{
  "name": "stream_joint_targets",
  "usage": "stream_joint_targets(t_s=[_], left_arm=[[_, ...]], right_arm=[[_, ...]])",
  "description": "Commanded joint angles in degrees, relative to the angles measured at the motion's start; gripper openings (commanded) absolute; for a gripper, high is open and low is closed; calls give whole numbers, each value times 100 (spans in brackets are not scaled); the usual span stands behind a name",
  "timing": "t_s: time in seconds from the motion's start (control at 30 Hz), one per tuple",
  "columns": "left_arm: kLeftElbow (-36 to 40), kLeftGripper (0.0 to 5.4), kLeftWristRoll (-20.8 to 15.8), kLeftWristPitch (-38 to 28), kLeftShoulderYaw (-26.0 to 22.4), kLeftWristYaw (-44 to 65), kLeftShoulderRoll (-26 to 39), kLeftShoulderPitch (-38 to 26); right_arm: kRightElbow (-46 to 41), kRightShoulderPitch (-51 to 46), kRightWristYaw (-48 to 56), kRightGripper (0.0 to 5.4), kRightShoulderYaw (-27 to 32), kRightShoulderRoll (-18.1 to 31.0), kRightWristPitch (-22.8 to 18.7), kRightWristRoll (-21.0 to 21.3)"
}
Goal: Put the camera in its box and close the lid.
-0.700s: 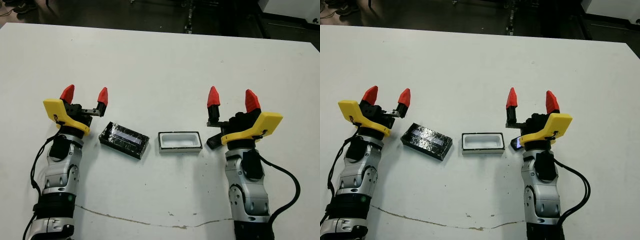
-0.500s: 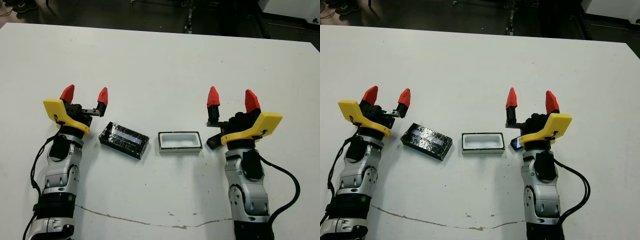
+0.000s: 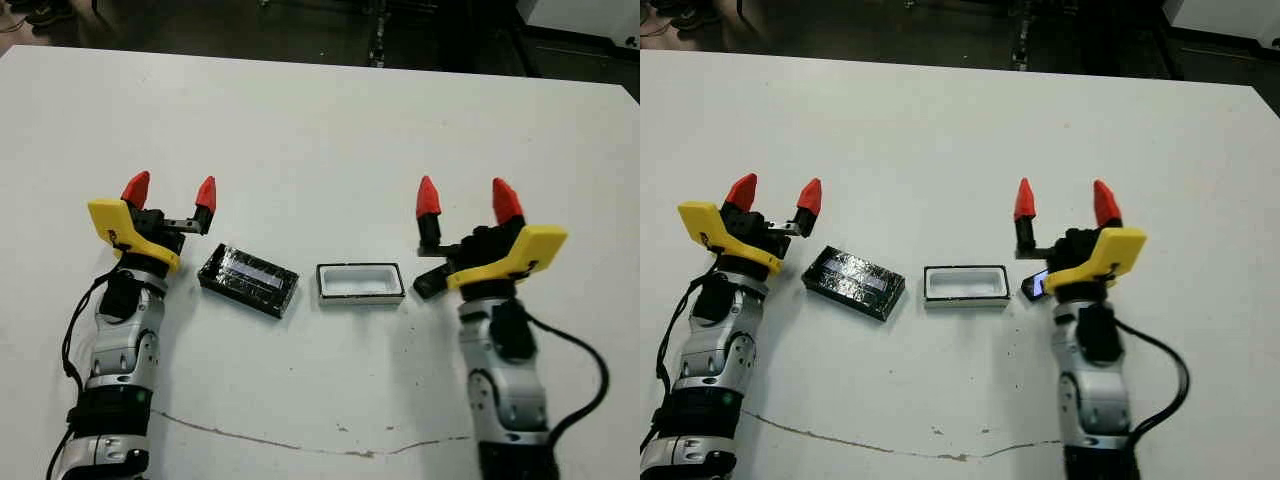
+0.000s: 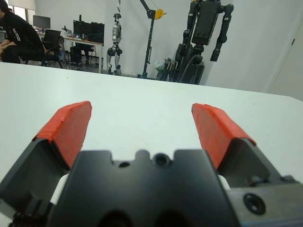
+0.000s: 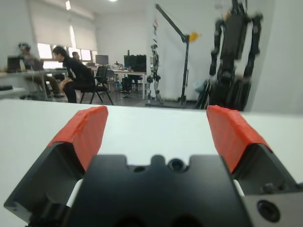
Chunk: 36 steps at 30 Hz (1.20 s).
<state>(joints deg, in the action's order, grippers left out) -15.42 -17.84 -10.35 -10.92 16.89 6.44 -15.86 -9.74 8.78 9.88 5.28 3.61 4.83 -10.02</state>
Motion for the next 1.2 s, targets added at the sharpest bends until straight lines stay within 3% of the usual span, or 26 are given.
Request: stream_joint_targets(t_s=[0.03, 0.2, 0.37, 0.57, 0.83, 0.9, 1.03, 1.2], left_arm=[[-41, 540, 10, -26, -12, 9, -20, 55], [-60, 540, 53, -83, 12, -1, -34, 64], [-69, 540, 57, -87, 9, -18, -43, 59], [-30, 540, 33, -54, -11, -39, -52, 64], [-100, 540, 59, -84, -12, -7, -17, 28], [-95, 540, 50, -43, -12, -16, -15, 21], [-128, 540, 111, -97, 0, -35, -1, 11], [-166, 540, 111, -98, -7, -35, -2, -12]], right_arm=[[285, 551, 739, 537, 325, 966, -198, -231], [859, 1472, 2029, 537, 579, 2175, -950, -884], [1510, 2210, 3238, 537, 360, 3167, -1253, -814], [2058, 2968, 4406, 537, -201, 3874, -1251, -440], [3318, 4227, 6401, 537, -1394, 4298, -941, 393], [3507, 4484, 6915, 537, -1679, 4293, -908, 558], [3887, 4887, 7803, 537, -2192, 4203, -432, 913], [4018, 5158, 8259, 537, -2757, 4133, -378, 1266]])
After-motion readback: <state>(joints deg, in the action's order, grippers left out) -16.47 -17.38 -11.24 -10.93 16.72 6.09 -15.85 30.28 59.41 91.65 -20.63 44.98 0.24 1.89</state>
